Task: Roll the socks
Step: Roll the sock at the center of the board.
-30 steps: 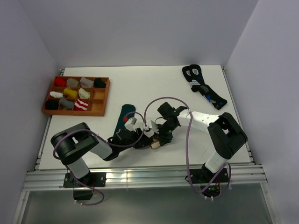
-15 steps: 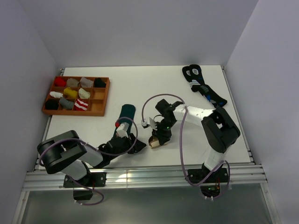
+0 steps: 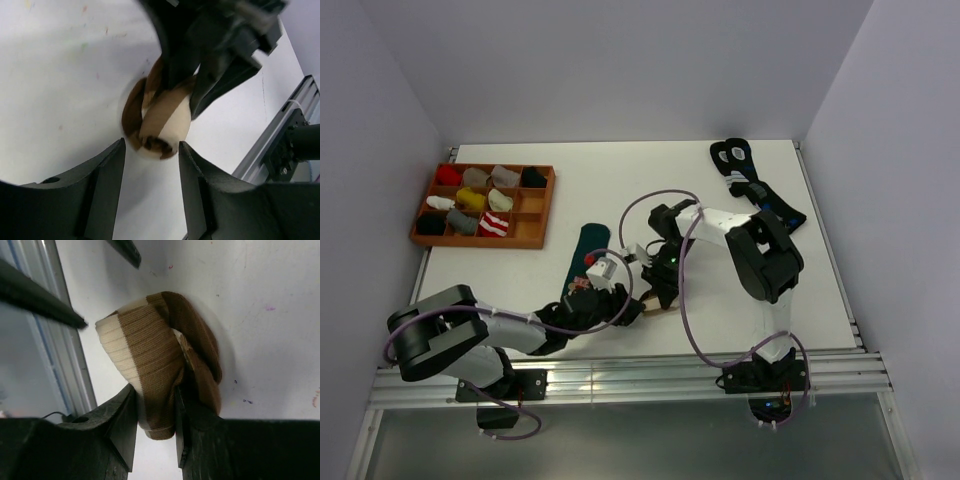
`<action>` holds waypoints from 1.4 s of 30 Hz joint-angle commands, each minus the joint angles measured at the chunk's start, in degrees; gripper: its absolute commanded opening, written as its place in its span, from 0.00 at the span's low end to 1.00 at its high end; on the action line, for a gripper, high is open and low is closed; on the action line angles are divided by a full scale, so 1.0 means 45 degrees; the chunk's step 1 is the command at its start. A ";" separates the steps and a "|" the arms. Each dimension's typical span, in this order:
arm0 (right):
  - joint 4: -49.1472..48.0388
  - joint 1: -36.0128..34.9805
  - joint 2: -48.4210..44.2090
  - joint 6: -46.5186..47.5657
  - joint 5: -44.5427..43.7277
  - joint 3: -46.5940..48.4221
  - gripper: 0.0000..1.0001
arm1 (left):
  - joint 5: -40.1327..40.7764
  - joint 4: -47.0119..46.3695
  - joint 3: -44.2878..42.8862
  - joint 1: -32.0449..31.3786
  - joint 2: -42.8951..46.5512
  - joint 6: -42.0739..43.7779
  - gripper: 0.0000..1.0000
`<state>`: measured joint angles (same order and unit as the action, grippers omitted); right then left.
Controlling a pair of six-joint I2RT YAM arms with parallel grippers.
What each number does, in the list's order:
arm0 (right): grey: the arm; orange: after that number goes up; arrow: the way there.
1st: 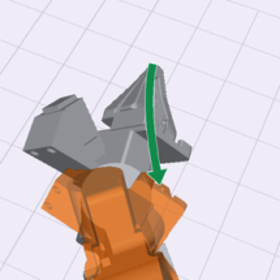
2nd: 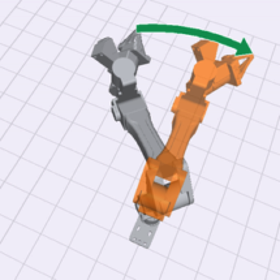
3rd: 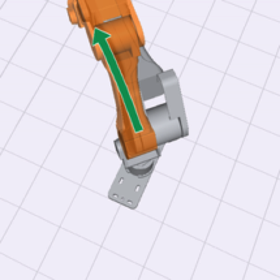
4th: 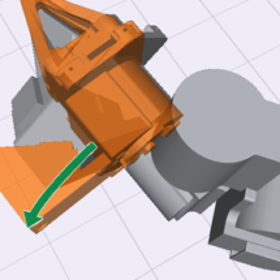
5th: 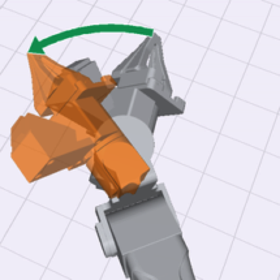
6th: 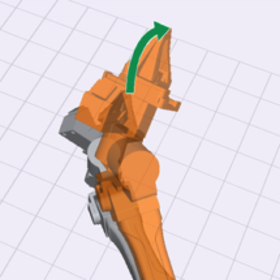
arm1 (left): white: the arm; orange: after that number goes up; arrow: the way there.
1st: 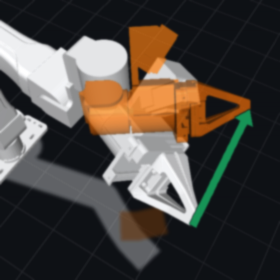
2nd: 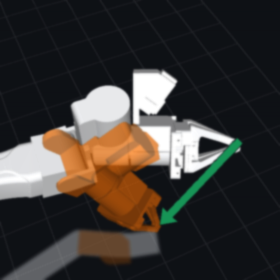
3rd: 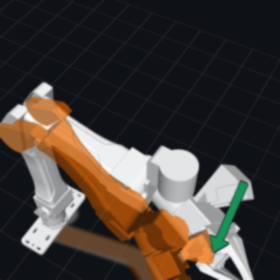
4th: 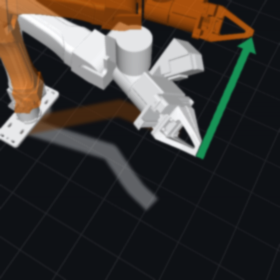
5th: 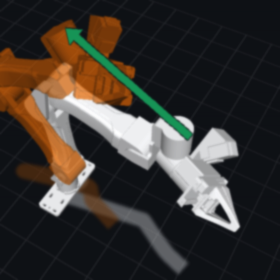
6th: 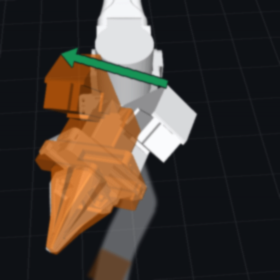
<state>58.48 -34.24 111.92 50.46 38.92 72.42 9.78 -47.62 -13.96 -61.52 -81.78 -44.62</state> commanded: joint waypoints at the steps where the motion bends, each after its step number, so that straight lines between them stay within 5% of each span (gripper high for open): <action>1: 0.1301 0.0108 0.1437 0.0428 -0.1578 -0.0177 0.08 | 0.0326 0.1165 -0.1231 -0.0080 0.0205 0.1748 0.52; 12: 0.1731 0.0187 0.1867 0.0311 -0.1402 0.0429 0.08 | -0.1117 0.1502 -0.2524 0.0291 -0.1065 0.3041 0.54; 29: 0.1087 0.0265 0.1985 -0.0275 -0.1558 0.0430 0.08 | -0.2427 -0.0863 -0.1704 0.0409 -0.1281 0.1869 0.55; 42: 0.0872 0.0401 0.1848 -0.0353 -0.1500 0.0234 0.08 | -0.3852 0.0034 -0.3031 0.0409 -0.2393 0.2299 0.55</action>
<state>70.13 -32.95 118.54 47.35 40.10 75.44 -4.82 -47.03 -25.36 -59.75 -91.50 -35.11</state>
